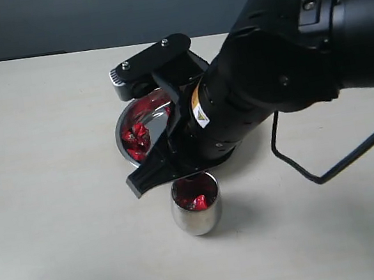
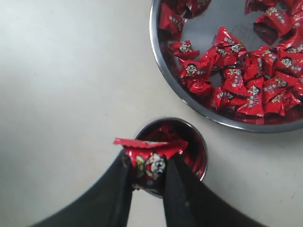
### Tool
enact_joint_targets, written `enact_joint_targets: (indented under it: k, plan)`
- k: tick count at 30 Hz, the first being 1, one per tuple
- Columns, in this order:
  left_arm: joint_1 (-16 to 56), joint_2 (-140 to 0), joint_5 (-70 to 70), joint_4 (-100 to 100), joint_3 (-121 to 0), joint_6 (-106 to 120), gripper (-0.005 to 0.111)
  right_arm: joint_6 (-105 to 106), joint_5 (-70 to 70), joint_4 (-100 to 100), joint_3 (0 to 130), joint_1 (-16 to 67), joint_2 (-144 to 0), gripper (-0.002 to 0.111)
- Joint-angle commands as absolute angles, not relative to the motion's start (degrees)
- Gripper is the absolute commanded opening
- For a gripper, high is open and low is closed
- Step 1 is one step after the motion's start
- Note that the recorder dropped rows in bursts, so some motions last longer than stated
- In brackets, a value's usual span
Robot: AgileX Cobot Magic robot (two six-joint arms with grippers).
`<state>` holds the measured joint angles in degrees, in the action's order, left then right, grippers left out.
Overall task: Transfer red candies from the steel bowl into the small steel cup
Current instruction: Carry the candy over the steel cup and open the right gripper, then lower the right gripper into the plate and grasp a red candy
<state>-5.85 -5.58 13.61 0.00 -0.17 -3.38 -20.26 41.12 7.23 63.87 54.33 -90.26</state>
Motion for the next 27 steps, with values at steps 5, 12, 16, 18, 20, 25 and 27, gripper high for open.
enact_joint_targets:
  k: [5, 12, 16, 18, 20, 25, 27]
  plan:
    - [-5.56, -5.28, 13.36, 0.00, 0.00, -3.50, 0.000, -19.27, 40.72, 7.17, 63.66, 54.36, -91.85, 0.028]
    - [-5.56, -5.28, 13.36, 0.00, 0.00, -3.50, 0.000, -19.39, 39.14, 12.09, 63.66, 53.93, -91.85, 0.028]
    - [-5.56, -5.28, 13.36, 0.00, 0.00, -3.50, 0.000, -26.20, 33.11, 18.00, 63.77, 49.81, -92.21, 0.028]
    - [-5.56, -5.28, 13.36, 0.00, 0.00, -3.50, 0.000, -26.73, 30.62, 17.81, 63.77, 47.14, -93.23, 0.028]
    - [-5.56, -5.28, 13.36, 0.00, 0.00, -3.50, 0.000, -26.73, 27.96, 17.32, 63.77, 44.65, -94.82, 0.028]
    - [-5.56, -5.28, 13.36, 0.00, 0.00, -3.50, 0.000, -24.83, 21.53, 17.32, 63.77, 41.64, -99.17, 0.028]
    - [-5.56, -5.28, 13.36, 0.00, 0.00, -3.50, 0.000, -24.08, 18.83, 17.47, 63.77, 41.09, -100.94, 0.028]
